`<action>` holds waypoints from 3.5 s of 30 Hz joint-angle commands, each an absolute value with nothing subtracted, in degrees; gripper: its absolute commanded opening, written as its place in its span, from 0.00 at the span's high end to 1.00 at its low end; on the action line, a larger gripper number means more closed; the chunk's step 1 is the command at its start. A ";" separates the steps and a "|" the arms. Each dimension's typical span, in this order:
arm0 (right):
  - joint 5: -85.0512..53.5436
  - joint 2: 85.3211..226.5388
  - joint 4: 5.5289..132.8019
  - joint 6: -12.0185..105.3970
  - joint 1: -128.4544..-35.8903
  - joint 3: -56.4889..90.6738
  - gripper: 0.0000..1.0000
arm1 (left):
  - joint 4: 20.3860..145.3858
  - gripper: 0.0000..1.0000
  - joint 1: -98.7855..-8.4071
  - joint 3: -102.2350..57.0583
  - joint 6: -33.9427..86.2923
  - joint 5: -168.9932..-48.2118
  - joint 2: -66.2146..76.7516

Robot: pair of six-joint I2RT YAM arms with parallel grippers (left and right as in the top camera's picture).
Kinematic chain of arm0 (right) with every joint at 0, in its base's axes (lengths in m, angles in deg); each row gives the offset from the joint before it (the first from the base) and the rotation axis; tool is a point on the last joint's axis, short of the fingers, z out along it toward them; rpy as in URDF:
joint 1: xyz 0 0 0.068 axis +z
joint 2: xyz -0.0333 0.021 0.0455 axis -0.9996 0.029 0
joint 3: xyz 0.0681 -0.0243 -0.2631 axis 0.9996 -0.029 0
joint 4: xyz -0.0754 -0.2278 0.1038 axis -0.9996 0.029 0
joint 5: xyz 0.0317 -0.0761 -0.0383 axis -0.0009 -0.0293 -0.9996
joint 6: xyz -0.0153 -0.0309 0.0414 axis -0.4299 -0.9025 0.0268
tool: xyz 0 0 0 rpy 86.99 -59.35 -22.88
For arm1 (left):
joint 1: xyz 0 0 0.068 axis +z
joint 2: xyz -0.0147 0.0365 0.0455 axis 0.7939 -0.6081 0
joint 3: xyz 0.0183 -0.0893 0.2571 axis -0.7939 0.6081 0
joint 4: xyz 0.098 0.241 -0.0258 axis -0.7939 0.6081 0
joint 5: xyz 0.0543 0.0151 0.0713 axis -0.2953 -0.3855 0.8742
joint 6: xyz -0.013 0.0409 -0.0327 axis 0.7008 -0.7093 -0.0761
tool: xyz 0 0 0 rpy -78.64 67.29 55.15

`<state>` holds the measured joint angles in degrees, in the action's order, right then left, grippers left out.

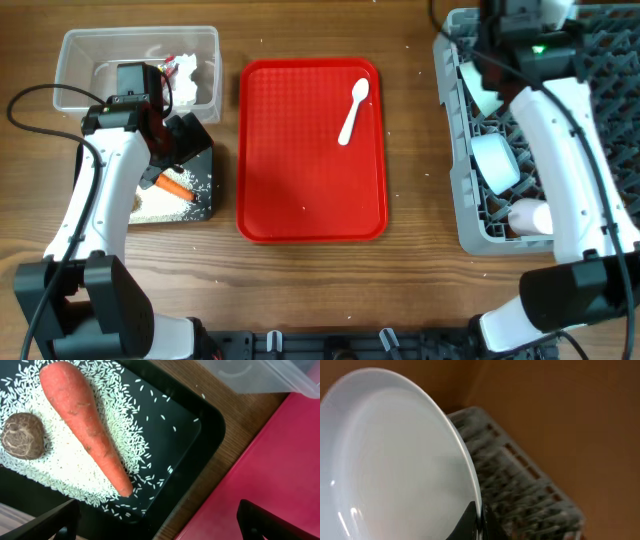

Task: Sort waste into correct bins and load items into the dishwasher rack
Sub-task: 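Lift the plate and stand it upright in the dish rack, then grasp the white spoon on the red tray with the right gripper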

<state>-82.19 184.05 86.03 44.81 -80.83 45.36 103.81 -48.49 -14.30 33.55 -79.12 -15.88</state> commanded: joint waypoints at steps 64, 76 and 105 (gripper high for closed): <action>-4.40 200.35 84.94 59.87 -74.49 39.18 0.01 | 103.77 0.00 -48.19 -13.95 33.90 -78.53 -15.92; -9.75 200.35 82.29 60.39 -67.28 39.18 0.12 | 103.77 0.00 -48.19 -13.95 33.90 -78.53 -15.92; -17.84 209.64 58.79 79.47 -63.91 26.98 0.34 | 103.77 0.00 -48.19 -13.95 33.90 -78.53 -15.92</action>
<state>-16.60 207.48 59.80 78.43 -64.11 27.66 103.77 -48.49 -14.30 33.55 -79.10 -15.86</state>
